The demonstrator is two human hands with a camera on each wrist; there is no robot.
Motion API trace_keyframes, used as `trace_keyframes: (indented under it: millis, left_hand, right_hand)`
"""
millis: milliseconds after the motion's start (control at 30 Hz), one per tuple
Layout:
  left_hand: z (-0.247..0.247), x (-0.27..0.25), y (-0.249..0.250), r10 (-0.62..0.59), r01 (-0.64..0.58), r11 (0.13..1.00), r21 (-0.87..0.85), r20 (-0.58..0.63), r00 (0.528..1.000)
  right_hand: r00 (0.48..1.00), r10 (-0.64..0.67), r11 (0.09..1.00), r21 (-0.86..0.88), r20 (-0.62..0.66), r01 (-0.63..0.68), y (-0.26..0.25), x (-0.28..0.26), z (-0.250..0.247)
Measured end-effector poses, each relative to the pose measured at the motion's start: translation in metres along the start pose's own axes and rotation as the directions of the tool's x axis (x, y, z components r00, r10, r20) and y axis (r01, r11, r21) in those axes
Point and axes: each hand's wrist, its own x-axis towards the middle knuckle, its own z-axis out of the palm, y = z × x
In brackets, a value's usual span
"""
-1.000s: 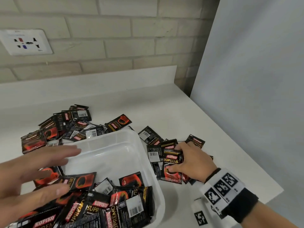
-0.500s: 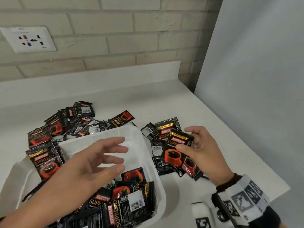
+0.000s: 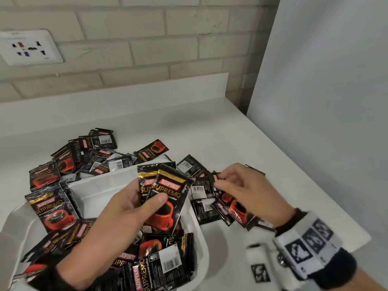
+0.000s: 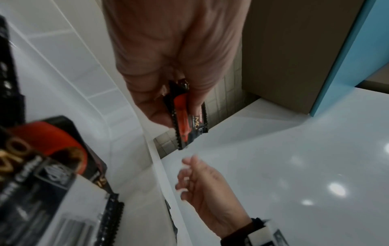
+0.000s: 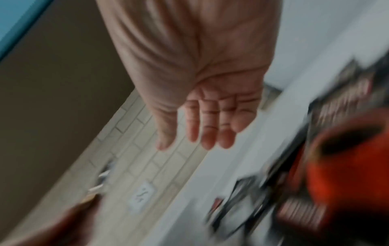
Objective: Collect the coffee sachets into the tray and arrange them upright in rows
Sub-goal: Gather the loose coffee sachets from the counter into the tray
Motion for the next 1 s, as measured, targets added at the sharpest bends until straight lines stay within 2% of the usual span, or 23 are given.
trace_keyframes:
  millis: [67,133,233,400,600,667,733,900,967,1000]
  left_hand:
    - [-0.006,-0.001,-0.001,0.004,-0.004,1.0,-0.003,-0.017,1.0]
    - [-0.008,-0.002,-0.001,0.0,0.0,1.0,0.009,-0.021,1.0]
    - [-0.008,-0.005,-0.001,0.012,-0.012,1.0,0.025,-0.009,1.0]
    - [-0.007,-0.009,0.002,0.013,-0.012,1.0,0.011,-0.013,1.0]
    - [-0.008,-0.011,0.007,0.006,-0.006,1.0,-0.002,-0.015,1.0]
    - [-0.008,-0.012,0.009,0.012,-0.012,1.0,-0.006,-0.014,1.0]
    - [-0.009,-0.013,0.01,0.015,-0.015,1.0,-0.007,-0.019,1.0]
    - [-0.012,-0.011,0.005,0.004,-0.004,1.0,0.028,-0.014,1.0]
    - [-0.012,-0.009,0.002,-0.001,0.002,0.999,0.037,-0.01,1.0]
    - [-0.012,-0.009,0.002,-0.006,0.006,0.999,0.036,-0.004,1.0]
  right_hand:
    - [0.994,0.108,0.927,-0.361,-0.003,-0.102,0.024,0.011,-0.018]
    - [0.973,0.224,0.845,-0.509,0.054,-0.166,0.043,0.016,-0.023]
    - [0.941,0.298,0.827,-0.535,0.16,-0.171,0.054,0.014,-0.016]
    - [0.955,0.248,0.875,-0.461,0.165,-0.147,0.05,0.015,-0.015]
    - [0.937,0.21,0.803,-0.596,0.279,-0.002,0.03,0.029,-0.023]
    - [0.921,0.224,0.828,-0.561,0.32,-0.006,0.025,0.035,-0.025]
    - [0.917,0.21,0.895,-0.445,0.34,-0.04,0.02,0.037,-0.025]
    - [0.974,0.138,0.988,-0.101,0.178,-0.121,0.019,0.042,-0.028]
    - [0.984,0.11,0.991,-0.089,0.141,-0.098,0.019,0.048,-0.03]
    - [0.982,0.104,0.986,-0.145,0.159,-0.081,0.018,0.052,-0.031]
